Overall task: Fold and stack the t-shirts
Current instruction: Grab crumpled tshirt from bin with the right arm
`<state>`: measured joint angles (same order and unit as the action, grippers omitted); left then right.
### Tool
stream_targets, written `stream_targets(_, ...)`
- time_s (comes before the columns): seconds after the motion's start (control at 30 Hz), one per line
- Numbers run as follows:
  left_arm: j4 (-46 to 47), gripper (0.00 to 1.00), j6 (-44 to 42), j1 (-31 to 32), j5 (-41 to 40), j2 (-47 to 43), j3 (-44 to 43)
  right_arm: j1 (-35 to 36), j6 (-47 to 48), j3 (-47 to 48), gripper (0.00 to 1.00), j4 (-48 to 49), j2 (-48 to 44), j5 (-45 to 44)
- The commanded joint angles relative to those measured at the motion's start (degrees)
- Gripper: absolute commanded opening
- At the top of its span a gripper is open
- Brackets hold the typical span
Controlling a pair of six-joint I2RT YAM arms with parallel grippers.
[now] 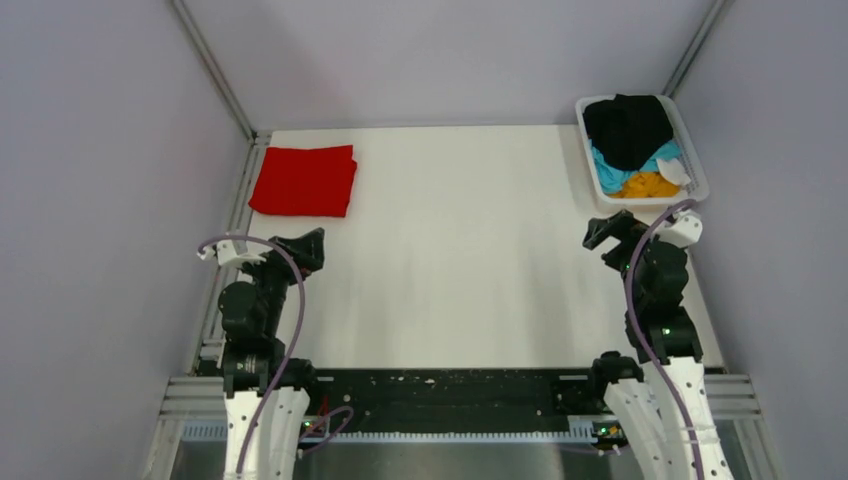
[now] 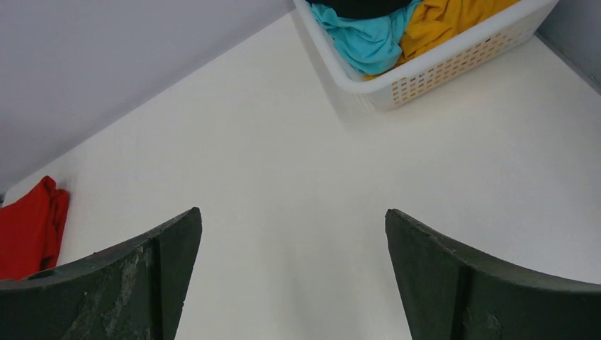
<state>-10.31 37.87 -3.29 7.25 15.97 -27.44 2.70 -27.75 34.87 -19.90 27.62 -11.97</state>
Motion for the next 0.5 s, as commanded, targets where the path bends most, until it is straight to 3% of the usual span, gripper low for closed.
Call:
stream_targets(0.0, 3.11, 0.99, 1.71, -0.02, -0.85, 0.21, 0.23, -0.56, -0.53, 1.25, 0.99, 4.33, 3.01, -1.03)
stream_targets(0.2, 6.58, 0.99, 2.49, -0.05, -2.29, 3.50, 1.81, -0.57, 2.34, 6.88, 0.99, 12.07, 17.67, -3.02)
stream_targets(0.47, 9.57, 0.99, 1.59, -0.03, -0.98, 6.23, 3.00, -0.74, 11.44, 31.88, 0.99, 10.93, 49.52, -12.29)
